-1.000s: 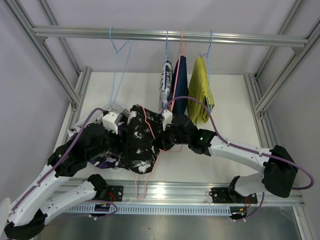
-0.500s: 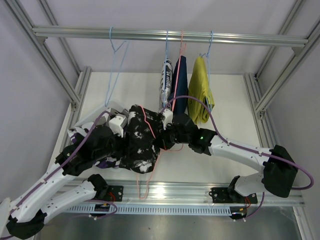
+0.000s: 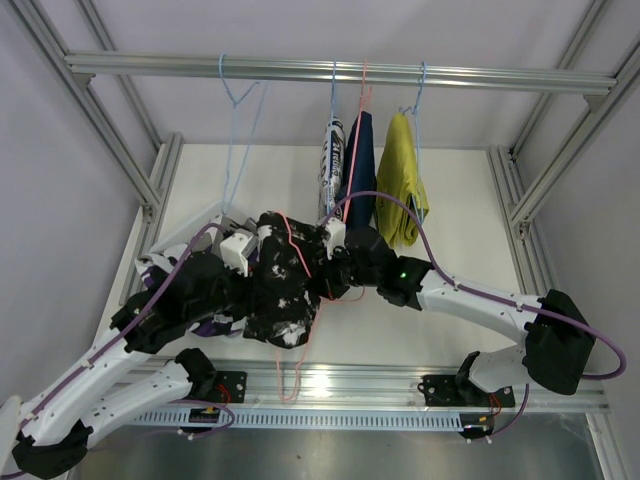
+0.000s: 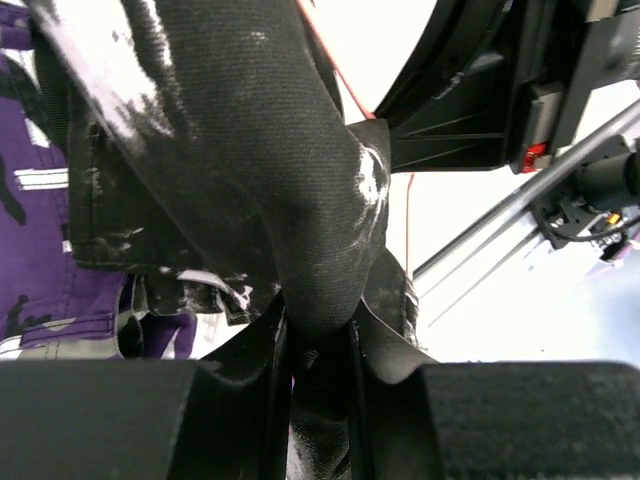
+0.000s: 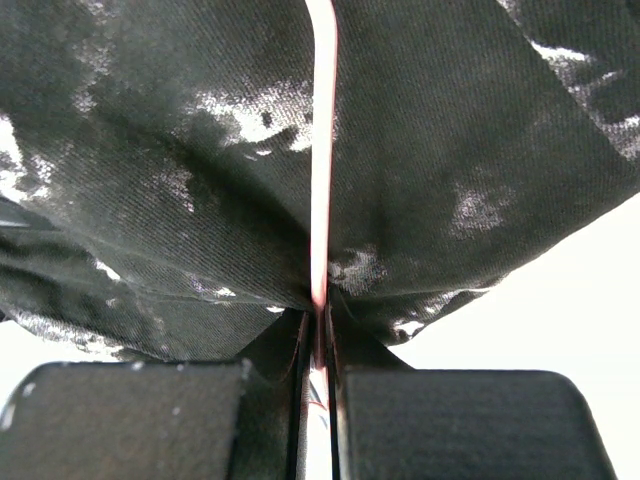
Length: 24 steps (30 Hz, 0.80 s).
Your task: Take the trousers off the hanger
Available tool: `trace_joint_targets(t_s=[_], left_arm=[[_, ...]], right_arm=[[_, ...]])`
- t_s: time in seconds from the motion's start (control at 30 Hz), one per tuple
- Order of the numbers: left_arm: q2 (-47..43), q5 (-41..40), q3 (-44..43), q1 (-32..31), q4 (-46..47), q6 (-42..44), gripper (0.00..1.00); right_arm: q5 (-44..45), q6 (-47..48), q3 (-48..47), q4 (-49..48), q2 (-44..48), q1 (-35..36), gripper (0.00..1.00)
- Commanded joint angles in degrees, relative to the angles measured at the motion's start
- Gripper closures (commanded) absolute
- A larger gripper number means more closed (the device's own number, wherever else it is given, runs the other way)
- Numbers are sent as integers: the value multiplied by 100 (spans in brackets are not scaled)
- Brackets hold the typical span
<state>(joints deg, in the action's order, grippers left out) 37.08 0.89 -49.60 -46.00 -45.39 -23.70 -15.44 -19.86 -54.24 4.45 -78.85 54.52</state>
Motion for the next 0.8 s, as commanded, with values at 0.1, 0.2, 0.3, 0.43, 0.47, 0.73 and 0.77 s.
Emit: trace_joint_targets(t_s=[0.1, 0.2, 0.3, 0.43, 0.47, 0.73, 0.77], left_arm=[[-236, 1027, -873, -129, 338, -196, 100], [-114, 1229, -1462, -138, 145, -170, 99], [36, 1335, -1912, -146, 91, -126, 99], [194, 1467, -2369, -146, 74, -134, 99], [220, 1467, -2483, -146, 65, -117, 99], [317, 1116, -2932, -146, -304, 41, 99], [317, 1107, -2906, -146, -304, 41, 100]], right_arm=[[296, -185, -34, -647, 186, -82, 100], [472, -246, -43, -612, 159, -91, 100], [603, -308, -52, -603, 80, -135, 100], [508, -378, -78, -638, -148, -266, 100], [464, -379, -69, -656, -183, -319, 100], [-230, -431, 238, -1112, -552, -416, 76], [-309, -475, 325, -1200, -614, -416, 66]])
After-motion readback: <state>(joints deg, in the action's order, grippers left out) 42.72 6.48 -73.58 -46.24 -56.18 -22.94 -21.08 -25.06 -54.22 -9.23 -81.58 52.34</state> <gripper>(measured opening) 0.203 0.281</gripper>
